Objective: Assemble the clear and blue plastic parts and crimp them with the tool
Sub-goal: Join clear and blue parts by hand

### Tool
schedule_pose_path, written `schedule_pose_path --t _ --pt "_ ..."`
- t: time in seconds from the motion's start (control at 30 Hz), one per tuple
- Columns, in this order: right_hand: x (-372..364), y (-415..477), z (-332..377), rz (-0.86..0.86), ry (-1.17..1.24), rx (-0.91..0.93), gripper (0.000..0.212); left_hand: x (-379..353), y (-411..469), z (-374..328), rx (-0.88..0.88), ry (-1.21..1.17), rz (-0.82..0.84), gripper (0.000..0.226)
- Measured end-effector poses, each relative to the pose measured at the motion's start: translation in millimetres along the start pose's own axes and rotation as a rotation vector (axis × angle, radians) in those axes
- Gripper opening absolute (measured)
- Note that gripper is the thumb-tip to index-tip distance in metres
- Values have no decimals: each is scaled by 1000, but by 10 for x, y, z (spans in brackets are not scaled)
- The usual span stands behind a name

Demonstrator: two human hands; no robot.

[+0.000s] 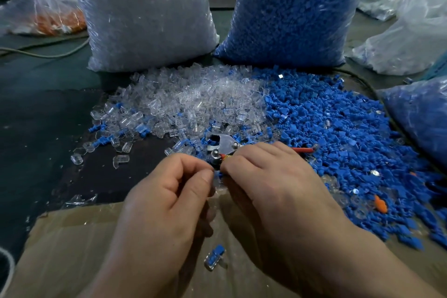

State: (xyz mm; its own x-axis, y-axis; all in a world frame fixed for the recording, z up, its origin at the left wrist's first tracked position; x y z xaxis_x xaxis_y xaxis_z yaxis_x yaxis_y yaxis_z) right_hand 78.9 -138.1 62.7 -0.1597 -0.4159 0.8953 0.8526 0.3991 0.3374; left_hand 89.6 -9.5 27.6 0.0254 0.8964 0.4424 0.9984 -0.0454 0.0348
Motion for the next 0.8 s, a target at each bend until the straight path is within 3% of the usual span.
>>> schedule_pose_path --t 0.07,0.13,0.23,0.4,0.47,0.57,0.6,0.67,0.8 --pt "18 -4 36 -30 13 19 12 -5 21 53 62 -60 37 15" --pt "40 3 104 -65 17 55 4 -54 47 99 87 -38 136 36" --pt "105 9 124 -115 128 13 21 -32 71 101 44 14 169 56" --pt "154 12 206 -118 170 58 26 -171 53 207 152 -281 296 44" --pt "77 9 117 -46 285 -82 26 -133 63 159 74 -282 256 36" --pt "-199 -105 -119 177 828 -469 25 -56 26 -86 -229 -73 250 22" --pt "-268 -149 -155 261 902 -542 26 -44 3 -135 -302 14 268 18" --pt "-287 -175 -197 376 756 -529 30 -36 -12 -152 -377 196 311 17" --pt "-151 -101 -209 256 253 -333 37 -62 26 -59 -383 444 412 17"
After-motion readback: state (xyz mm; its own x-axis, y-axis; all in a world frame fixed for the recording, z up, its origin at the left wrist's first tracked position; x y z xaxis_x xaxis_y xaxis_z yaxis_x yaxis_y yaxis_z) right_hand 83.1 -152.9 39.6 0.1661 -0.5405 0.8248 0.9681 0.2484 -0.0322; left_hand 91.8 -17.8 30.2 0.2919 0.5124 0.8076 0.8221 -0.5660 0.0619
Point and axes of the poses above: each hand's wrist, its own y-axis towards the middle knuckle, its own x-axis out of the back of the hand, z = x × y, the point moved 9 cm from there along y, towards the middle knuckle, and after that the axes turned 8 degrees about y, right-handed, at the moved point
